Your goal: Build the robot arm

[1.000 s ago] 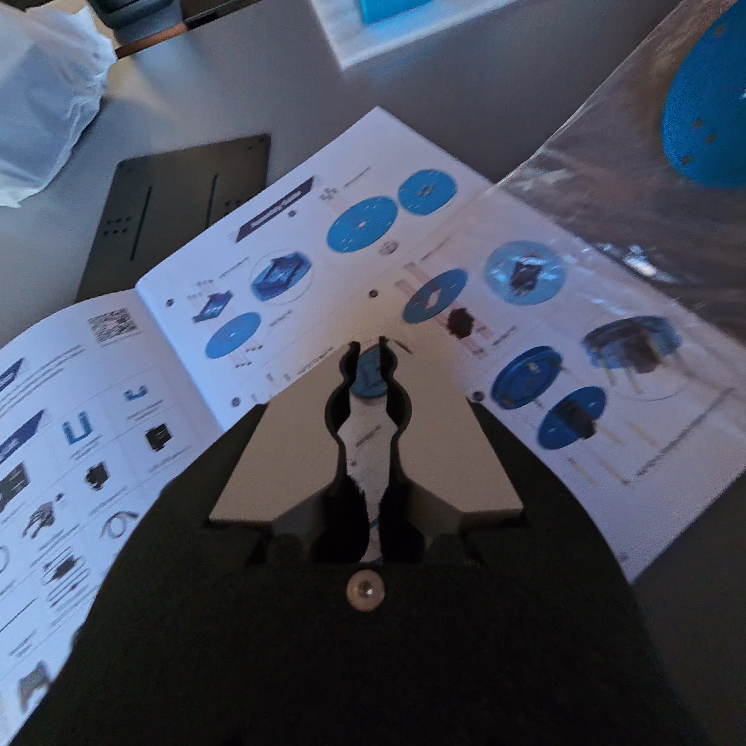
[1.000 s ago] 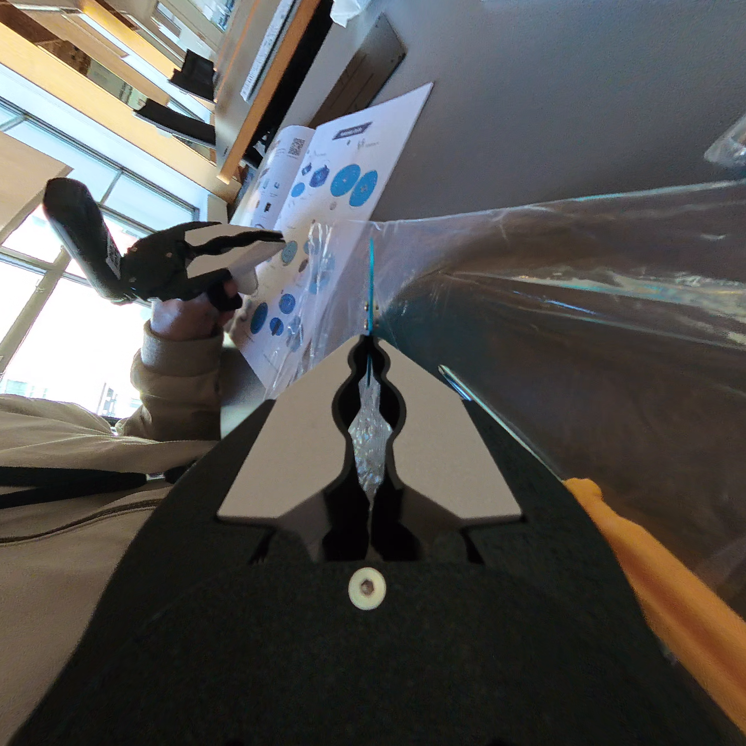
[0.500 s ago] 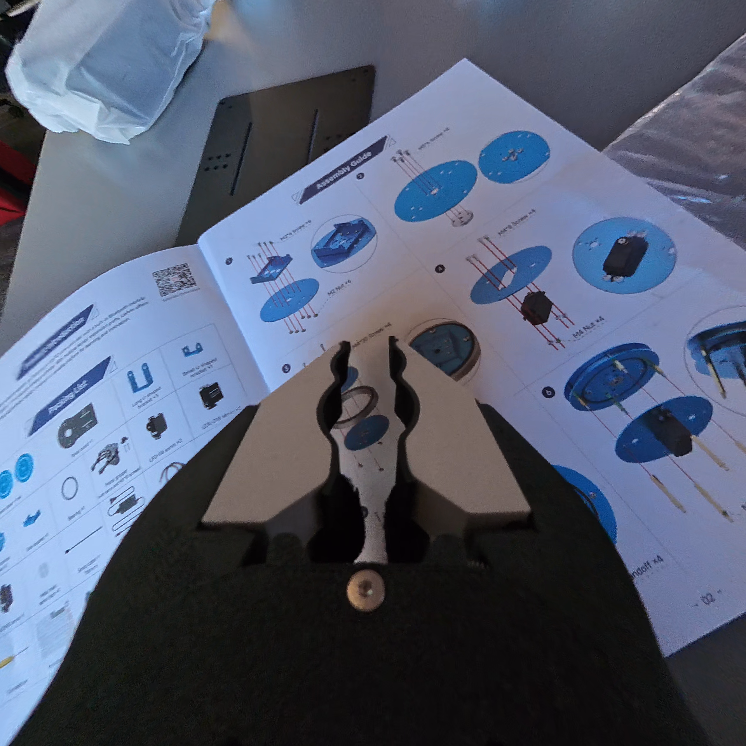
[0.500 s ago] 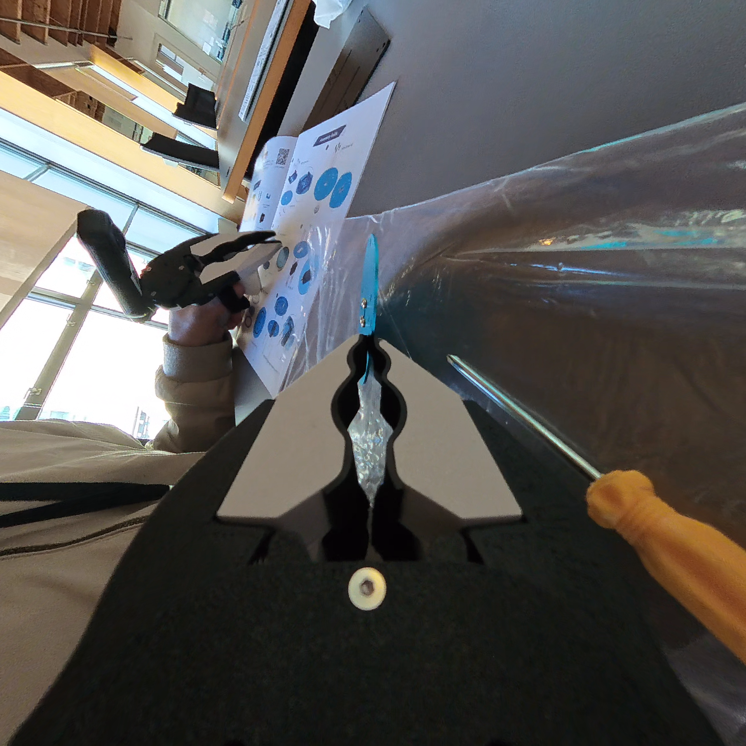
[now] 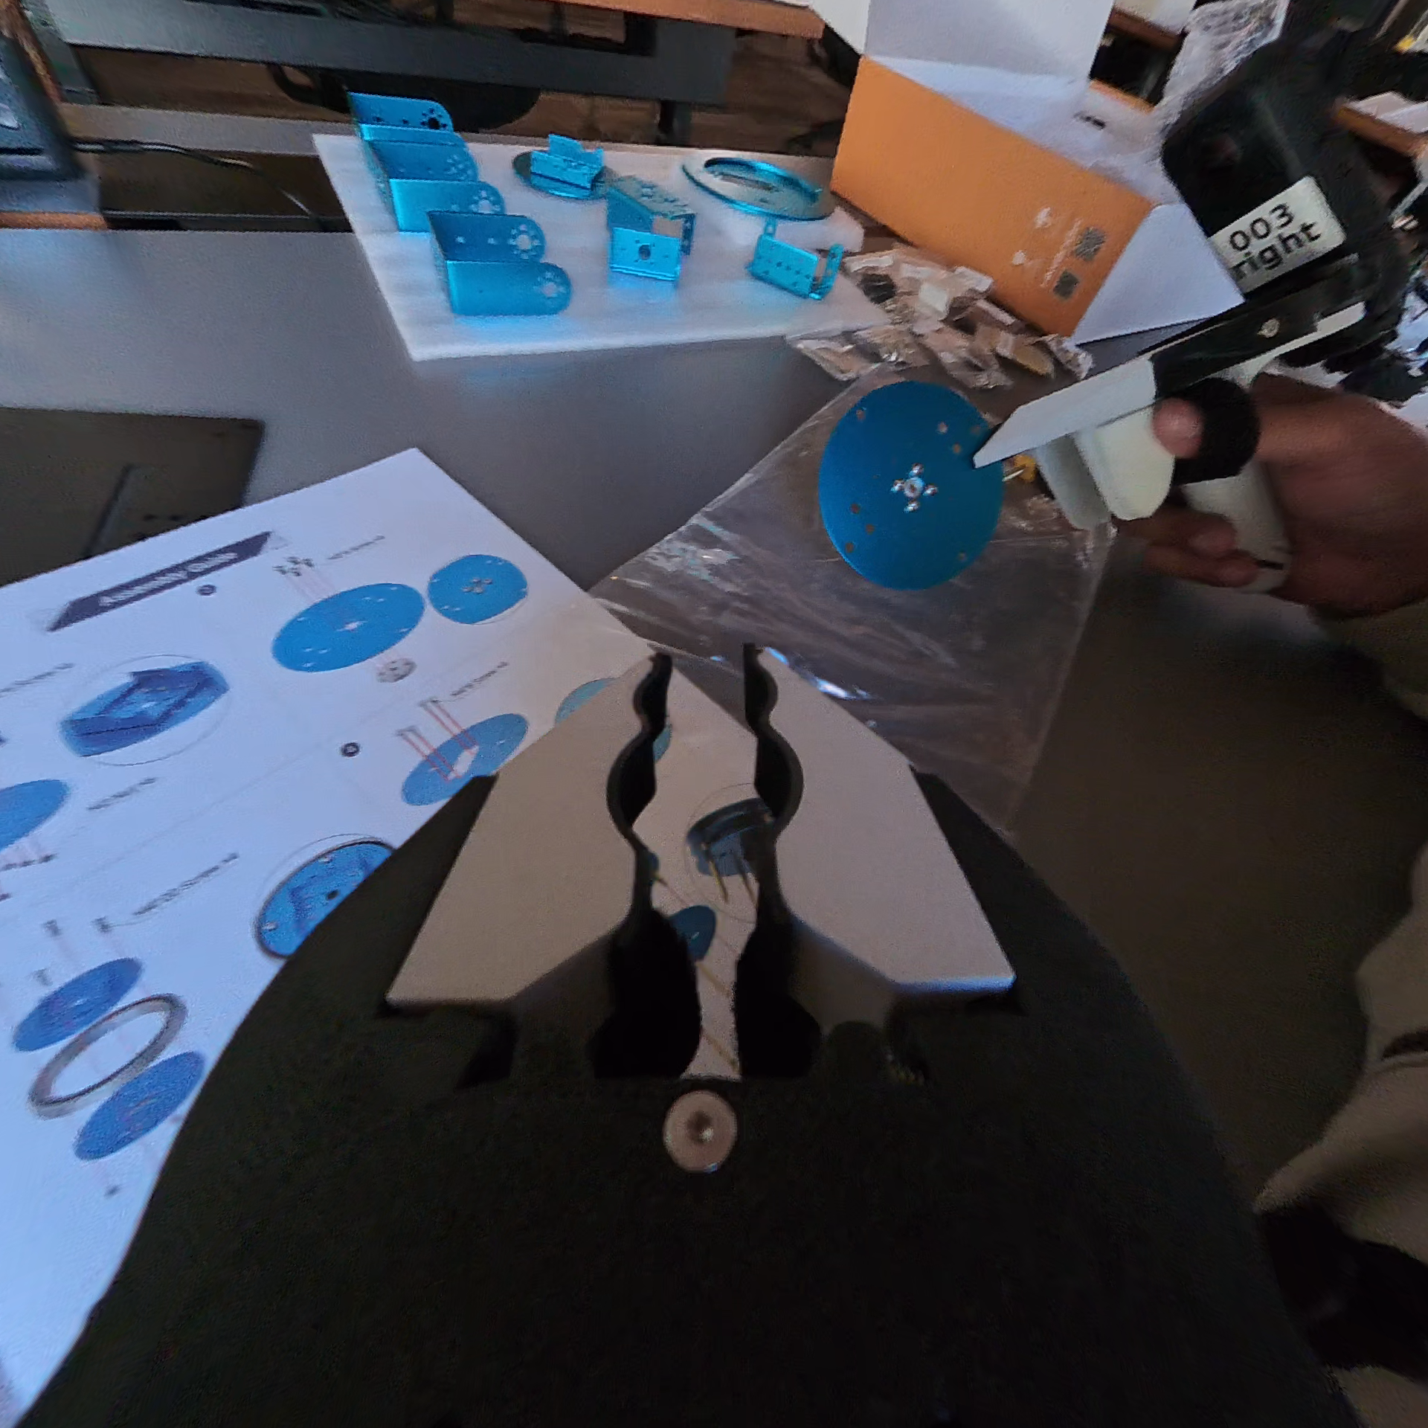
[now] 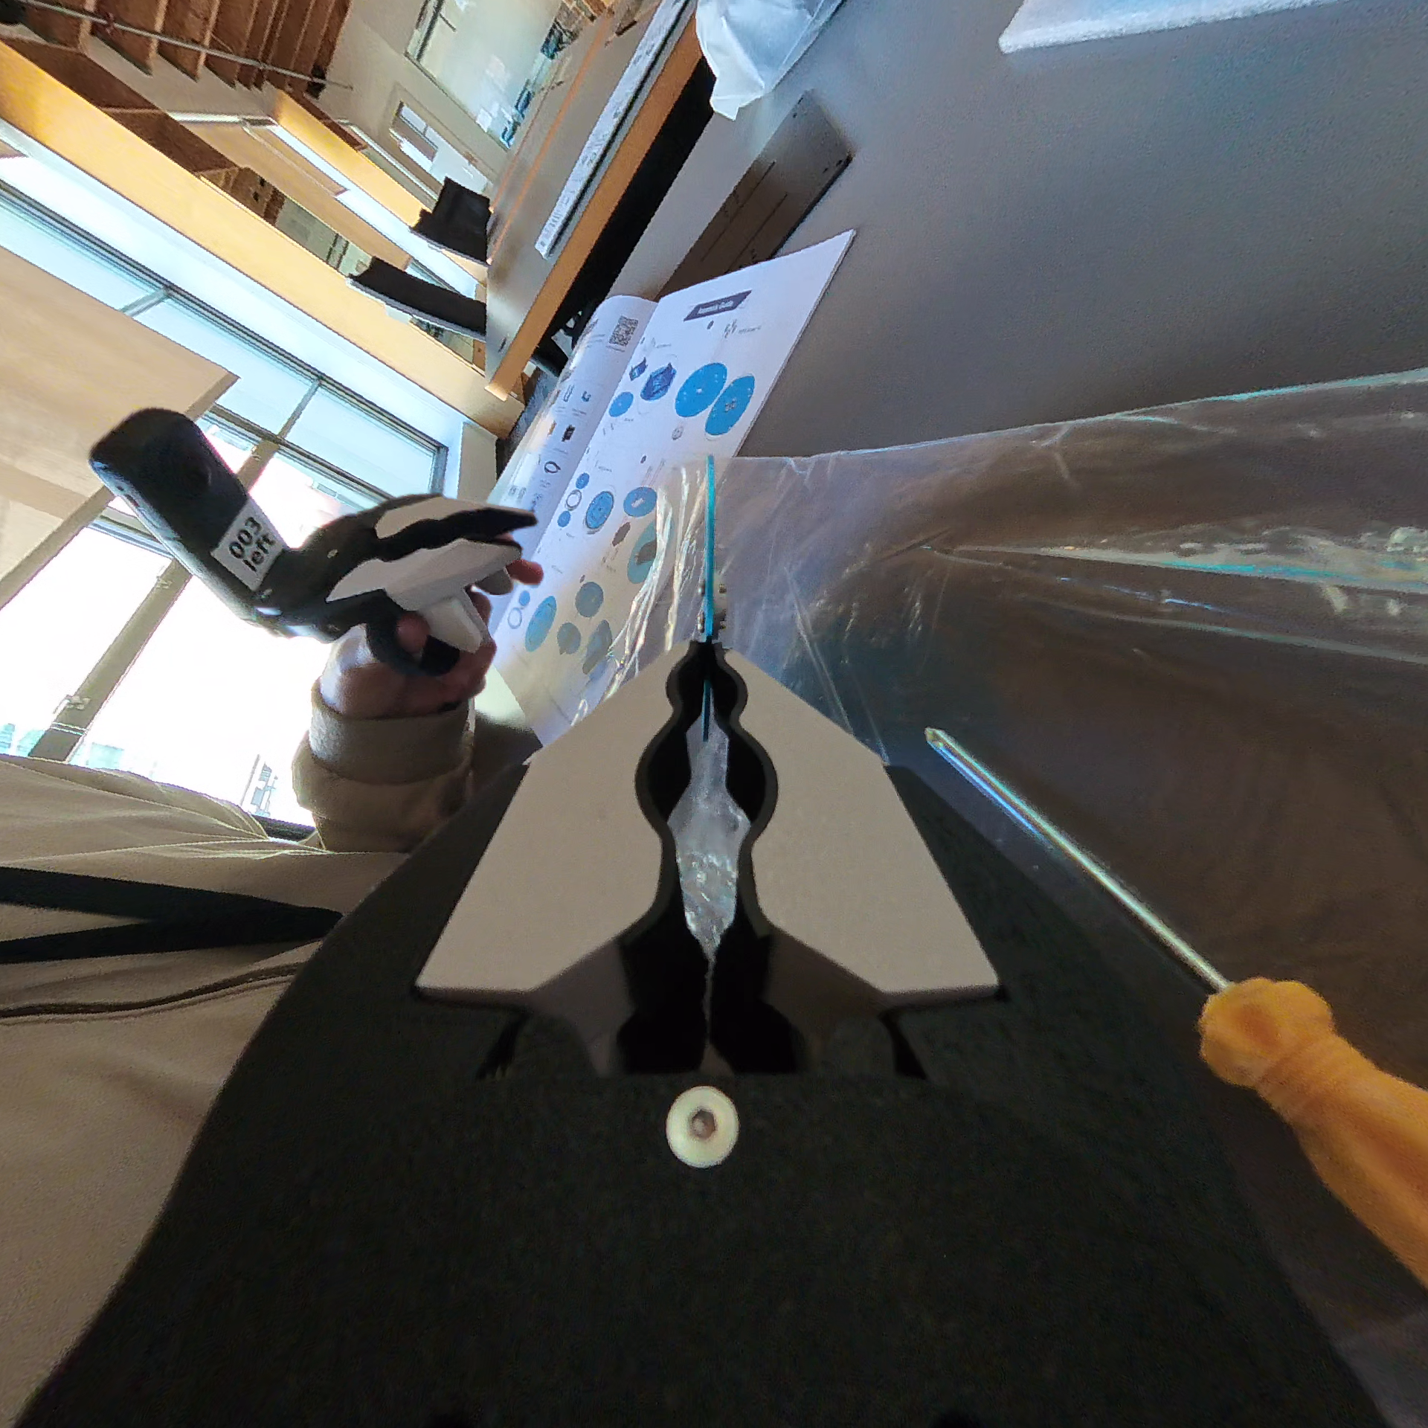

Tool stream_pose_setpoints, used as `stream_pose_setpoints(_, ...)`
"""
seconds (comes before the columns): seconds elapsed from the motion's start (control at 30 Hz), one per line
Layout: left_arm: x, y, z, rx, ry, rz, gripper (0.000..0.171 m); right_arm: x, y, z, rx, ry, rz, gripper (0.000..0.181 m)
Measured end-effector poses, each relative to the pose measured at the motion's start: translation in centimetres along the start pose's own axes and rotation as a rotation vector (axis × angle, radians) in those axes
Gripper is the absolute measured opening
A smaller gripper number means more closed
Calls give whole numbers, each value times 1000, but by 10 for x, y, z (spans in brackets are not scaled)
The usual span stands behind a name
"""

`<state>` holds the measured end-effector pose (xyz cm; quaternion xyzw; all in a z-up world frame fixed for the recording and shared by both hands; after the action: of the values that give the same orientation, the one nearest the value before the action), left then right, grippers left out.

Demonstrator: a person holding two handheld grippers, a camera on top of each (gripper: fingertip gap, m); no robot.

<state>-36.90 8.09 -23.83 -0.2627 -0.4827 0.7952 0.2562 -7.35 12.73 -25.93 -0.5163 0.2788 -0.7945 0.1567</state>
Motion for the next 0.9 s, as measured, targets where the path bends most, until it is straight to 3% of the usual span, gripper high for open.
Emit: stream_pose_setpoints(0.9, -4, 12, -1, 65, -12, -27, 19, 3, 1, -2, -19, -35, -3, 0)
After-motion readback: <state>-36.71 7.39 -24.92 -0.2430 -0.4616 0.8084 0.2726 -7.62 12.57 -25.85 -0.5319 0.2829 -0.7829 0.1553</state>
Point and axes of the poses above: each gripper's, where its closed fingertips meet, z back along the fingers, y out of its underside, x = y × z across the jaws, the point moved 9 cm from there along z, back along the fingers
